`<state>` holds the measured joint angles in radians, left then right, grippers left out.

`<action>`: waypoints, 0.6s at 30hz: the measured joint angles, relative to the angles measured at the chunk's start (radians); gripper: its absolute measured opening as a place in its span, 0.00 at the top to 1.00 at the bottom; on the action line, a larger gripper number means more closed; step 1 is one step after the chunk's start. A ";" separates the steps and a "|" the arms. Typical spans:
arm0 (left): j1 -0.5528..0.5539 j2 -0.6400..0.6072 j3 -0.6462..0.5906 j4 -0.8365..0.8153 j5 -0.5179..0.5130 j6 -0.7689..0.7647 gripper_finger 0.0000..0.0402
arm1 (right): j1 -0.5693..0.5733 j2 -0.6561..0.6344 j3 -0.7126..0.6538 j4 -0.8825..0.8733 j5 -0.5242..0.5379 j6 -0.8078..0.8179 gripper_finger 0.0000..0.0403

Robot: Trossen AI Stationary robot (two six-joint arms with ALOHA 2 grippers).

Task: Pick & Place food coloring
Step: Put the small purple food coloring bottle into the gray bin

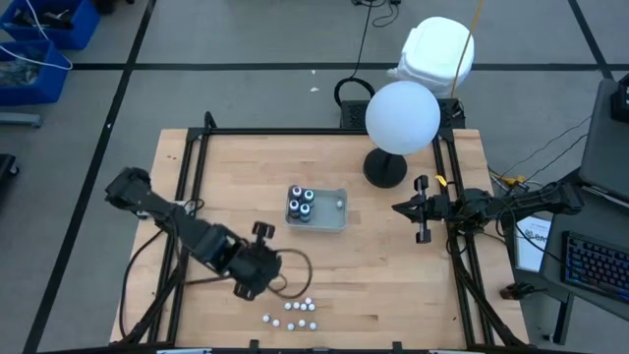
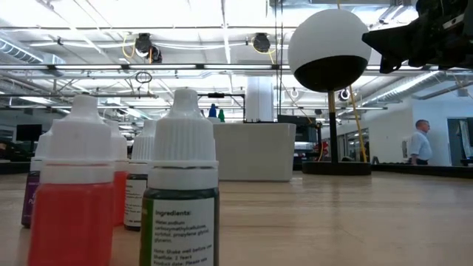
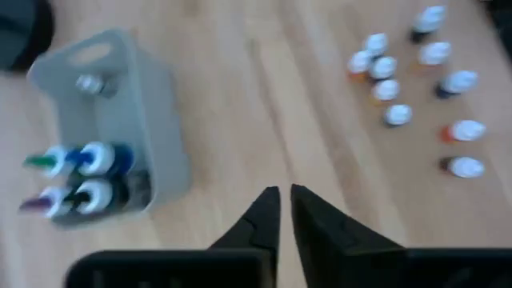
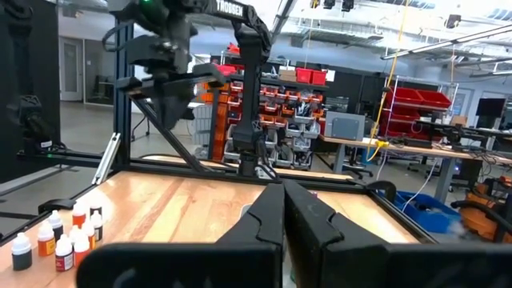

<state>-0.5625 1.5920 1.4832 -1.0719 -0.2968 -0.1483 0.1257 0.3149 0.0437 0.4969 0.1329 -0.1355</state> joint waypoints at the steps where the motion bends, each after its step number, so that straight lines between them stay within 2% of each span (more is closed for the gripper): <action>1: -0.008 -0.018 -0.030 0.035 0.001 0.013 0.94 | 0.000 0.000 0.000 0.000 0.000 0.004 1.00; 3: -0.014 -0.064 -0.092 0.096 0.004 0.019 0.98 | 0.000 0.000 0.000 0.000 0.001 0.008 1.00; 7: -0.006 -0.208 -0.243 0.214 -0.023 -0.020 0.97 | 0.000 0.000 0.000 0.000 0.000 0.011 1.00; 13: -0.007 -0.426 -0.538 0.417 -0.056 -0.166 0.98 | 0.000 0.000 0.000 0.000 0.001 0.009 1.00; 18: -0.024 -0.516 -0.770 0.625 -0.066 -0.236 0.97 | 0.000 0.000 0.000 0.000 0.001 0.009 1.00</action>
<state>-0.5862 1.0760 0.7128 -0.4473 -0.3625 -0.3843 0.1257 0.3149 0.0437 0.4969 0.1337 -0.1270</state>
